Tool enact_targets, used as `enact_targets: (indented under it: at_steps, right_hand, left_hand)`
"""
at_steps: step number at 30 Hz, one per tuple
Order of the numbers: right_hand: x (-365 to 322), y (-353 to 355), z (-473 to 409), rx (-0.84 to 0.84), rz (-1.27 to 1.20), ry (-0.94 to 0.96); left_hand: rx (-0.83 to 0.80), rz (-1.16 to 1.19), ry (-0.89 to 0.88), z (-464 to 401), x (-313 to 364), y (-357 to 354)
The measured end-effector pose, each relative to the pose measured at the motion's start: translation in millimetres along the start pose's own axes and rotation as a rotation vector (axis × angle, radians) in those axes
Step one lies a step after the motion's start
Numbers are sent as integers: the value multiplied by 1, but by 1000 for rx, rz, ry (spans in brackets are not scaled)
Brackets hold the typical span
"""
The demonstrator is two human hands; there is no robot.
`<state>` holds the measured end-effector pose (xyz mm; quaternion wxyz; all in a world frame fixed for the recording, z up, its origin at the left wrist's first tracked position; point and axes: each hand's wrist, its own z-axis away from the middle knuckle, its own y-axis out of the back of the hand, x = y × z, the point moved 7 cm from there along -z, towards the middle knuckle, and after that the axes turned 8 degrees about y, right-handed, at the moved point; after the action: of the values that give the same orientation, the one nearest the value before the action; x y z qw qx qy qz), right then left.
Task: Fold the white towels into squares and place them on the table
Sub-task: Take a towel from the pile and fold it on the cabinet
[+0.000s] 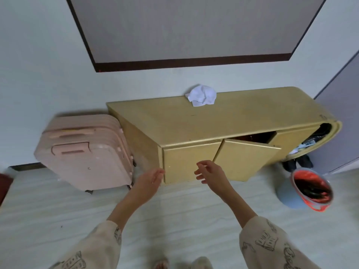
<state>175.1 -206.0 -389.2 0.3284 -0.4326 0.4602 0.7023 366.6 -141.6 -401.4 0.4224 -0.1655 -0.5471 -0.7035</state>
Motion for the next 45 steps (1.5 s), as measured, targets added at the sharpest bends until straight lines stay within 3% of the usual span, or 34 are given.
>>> enact_targets:
  at_steps: [5,10,13,19,27,34,40,42,45]
  right_hand:
    - [30,54,-98,29,-27,-65]
    - [54,114,-210,-3,7,-76]
    - [74,151,-263,-52,64,-127]
    - [118,212,-371,-196,427,-150]
    - [197,231,-505,-379,904,-204]
    - [221,231,-539,-378,963,-254]
    - [222,231,-539,-373,931,-279]
    - [221,232,-539,-362,921,-277]
    - [219,233,-540,-361,912,-290]
  left_hand:
    - [-82,-31,28,-102,35,-32]
    - [-6,-38,93,-201,80,-64]
    - [-52,-53,170,-248,102,-96]
    - [-61,-117,229,-344,149,-133]
    - [67,-397,8,-488,177,-160]
    - [203,-609,-152,-587,218,-165]
    - [176,-877,-45,-633,214,-162]
    - [194,-772,-62,-636,222,-149]
    - [281,-339,-96,-632,239,-114]
